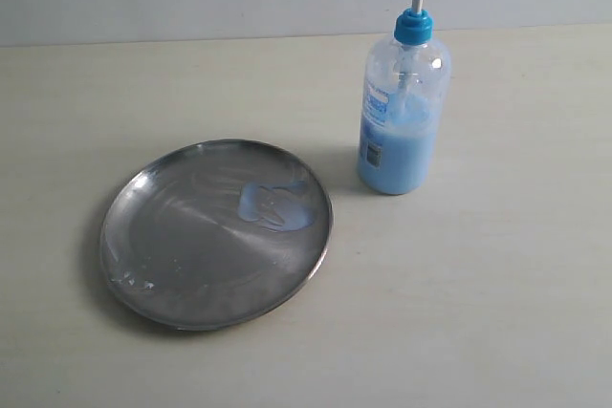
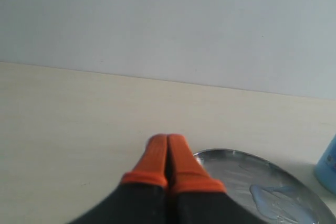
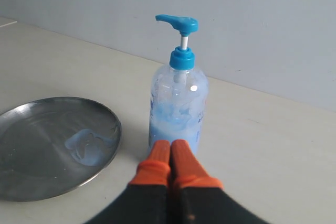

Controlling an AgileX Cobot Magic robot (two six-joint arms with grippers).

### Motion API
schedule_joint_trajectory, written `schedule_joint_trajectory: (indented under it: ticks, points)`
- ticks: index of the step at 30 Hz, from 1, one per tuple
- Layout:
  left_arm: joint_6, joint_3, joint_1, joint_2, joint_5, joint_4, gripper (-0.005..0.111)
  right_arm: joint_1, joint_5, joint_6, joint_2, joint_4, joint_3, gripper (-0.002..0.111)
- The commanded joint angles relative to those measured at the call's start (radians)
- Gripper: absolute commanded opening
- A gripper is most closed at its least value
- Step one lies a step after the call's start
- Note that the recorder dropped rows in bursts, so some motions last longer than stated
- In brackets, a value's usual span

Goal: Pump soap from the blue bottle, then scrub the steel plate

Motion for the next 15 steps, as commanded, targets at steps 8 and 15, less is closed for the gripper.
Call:
schedule_joint_trajectory:
  ticks: [8, 15]
  points:
    - [-0.018, 0.090, 0.079, -0.167, -0.013, 0.005, 0.000, -0.003, -0.016, -0.001, 0.004, -0.007, 0.005, 0.000]
    - [-0.018, 0.090, 0.079, -0.224, 0.096, 0.059, 0.000, -0.003, -0.016, -0.001, 0.004, -0.007, 0.005, 0.000]
